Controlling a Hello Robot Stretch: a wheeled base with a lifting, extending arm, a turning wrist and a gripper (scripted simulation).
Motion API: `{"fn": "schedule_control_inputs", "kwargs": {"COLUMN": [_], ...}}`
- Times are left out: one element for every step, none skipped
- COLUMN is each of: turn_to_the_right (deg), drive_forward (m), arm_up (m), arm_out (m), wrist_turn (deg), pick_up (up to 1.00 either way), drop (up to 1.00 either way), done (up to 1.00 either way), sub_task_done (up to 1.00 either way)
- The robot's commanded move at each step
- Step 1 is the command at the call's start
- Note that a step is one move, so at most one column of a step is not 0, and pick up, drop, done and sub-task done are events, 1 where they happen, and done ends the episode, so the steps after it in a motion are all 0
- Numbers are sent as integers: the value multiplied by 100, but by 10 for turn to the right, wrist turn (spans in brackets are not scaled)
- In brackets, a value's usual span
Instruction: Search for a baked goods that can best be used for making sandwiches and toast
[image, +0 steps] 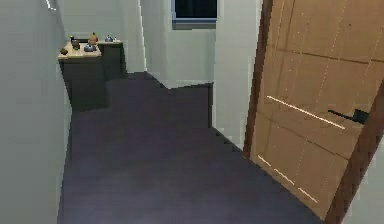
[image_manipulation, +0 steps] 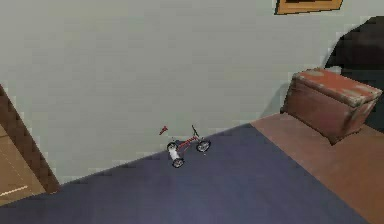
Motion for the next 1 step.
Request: {"fn": "schedule_control_inputs", "kwargs": {"turn_to_the_right": [0], "drive_forward": [10], "arm_up": [0], "arm_out": [0], "wrist_turn": [0], "pick_up": [0], "drop": [0], "done": [0], "sub_task_done": [0]}}
